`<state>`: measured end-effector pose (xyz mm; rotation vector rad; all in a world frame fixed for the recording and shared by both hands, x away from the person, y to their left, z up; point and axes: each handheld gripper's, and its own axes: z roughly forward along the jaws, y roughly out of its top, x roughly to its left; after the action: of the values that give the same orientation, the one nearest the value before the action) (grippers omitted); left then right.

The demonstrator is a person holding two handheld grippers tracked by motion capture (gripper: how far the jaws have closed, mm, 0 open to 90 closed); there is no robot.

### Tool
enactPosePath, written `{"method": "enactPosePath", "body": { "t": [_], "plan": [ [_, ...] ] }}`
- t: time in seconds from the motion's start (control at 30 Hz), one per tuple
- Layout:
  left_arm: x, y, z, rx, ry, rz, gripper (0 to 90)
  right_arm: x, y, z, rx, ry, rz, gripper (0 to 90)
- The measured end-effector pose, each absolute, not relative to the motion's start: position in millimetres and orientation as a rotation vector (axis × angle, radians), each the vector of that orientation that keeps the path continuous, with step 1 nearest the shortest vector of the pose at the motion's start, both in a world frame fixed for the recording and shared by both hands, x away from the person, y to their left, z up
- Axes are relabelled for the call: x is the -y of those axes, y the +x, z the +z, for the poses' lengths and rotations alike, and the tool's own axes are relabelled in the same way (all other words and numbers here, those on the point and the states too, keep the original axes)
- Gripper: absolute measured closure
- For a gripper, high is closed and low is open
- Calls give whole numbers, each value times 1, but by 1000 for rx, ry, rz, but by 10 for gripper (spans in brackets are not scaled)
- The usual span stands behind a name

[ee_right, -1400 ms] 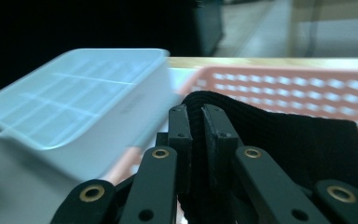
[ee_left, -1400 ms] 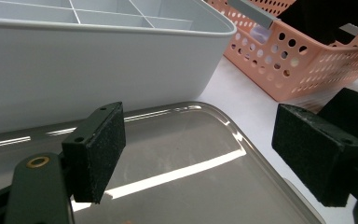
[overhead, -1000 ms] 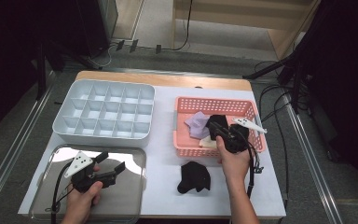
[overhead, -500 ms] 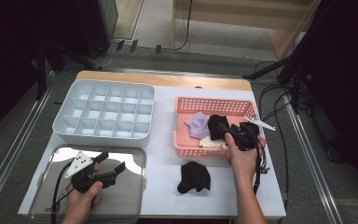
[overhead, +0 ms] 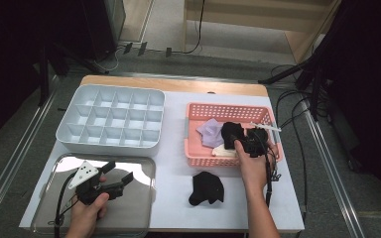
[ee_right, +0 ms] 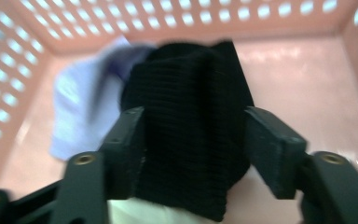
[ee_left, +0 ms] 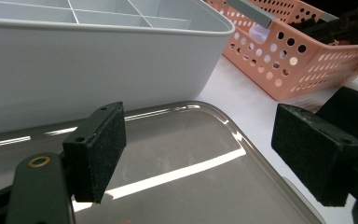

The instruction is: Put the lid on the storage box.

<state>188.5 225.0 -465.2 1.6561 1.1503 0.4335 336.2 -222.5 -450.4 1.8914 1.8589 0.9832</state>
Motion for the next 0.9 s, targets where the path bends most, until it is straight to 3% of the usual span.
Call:
{"method": "enactPosePath", "body": {
  "t": [0.17,0.37,0.43,0.7,0.9],
  "plan": [
    [-225,188,-465,-1150,1657,433,197,222,343,-452,-1960,1955,889,506],
    [-225,188,-465,-1149,1658,437,201,225,346,-453,-2077,1972,897,788],
    [-225,188,-465,-1149,1657,438,202,226,344,-453,-2068,1951,917,823],
    [-225,189,-465,-1152,1652,435,203,234,329,-443,-1965,1826,1282,837],
    [-224,188,-465,-1149,1659,439,204,222,312,-429,-1936,1641,1356,837]
  ]
}}
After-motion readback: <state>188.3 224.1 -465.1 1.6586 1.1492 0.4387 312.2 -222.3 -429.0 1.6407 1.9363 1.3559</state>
